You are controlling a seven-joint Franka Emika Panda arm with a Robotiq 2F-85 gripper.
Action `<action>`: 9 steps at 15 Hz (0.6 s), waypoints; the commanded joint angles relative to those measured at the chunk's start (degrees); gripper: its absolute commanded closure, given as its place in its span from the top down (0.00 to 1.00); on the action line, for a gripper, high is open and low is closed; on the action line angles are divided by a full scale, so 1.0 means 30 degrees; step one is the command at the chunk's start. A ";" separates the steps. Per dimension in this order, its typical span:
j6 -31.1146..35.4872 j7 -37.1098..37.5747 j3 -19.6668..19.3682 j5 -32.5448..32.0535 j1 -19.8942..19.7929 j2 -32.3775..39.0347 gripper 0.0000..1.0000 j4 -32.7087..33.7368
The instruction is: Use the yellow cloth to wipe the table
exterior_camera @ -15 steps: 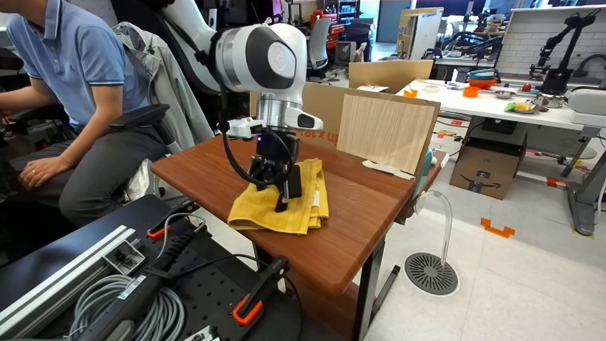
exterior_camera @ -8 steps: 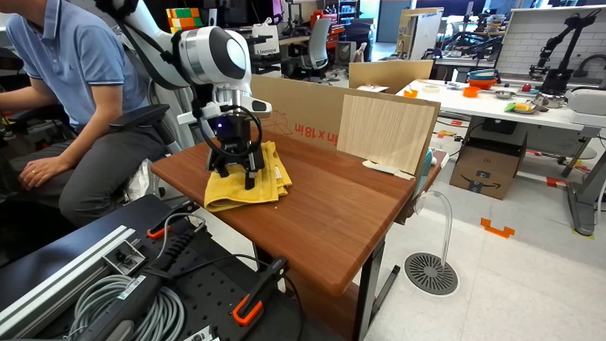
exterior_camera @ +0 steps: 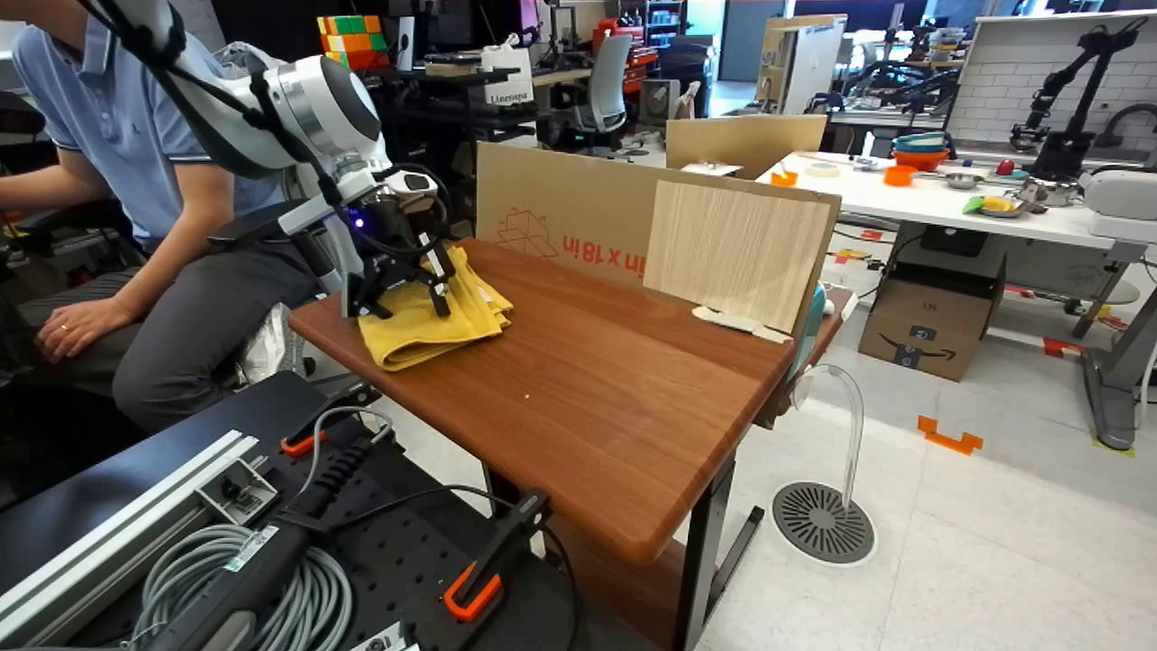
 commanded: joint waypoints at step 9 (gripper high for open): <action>0.2837 0.1019 0.0236 -0.1261 0.0678 0.0026 1.00 0.1252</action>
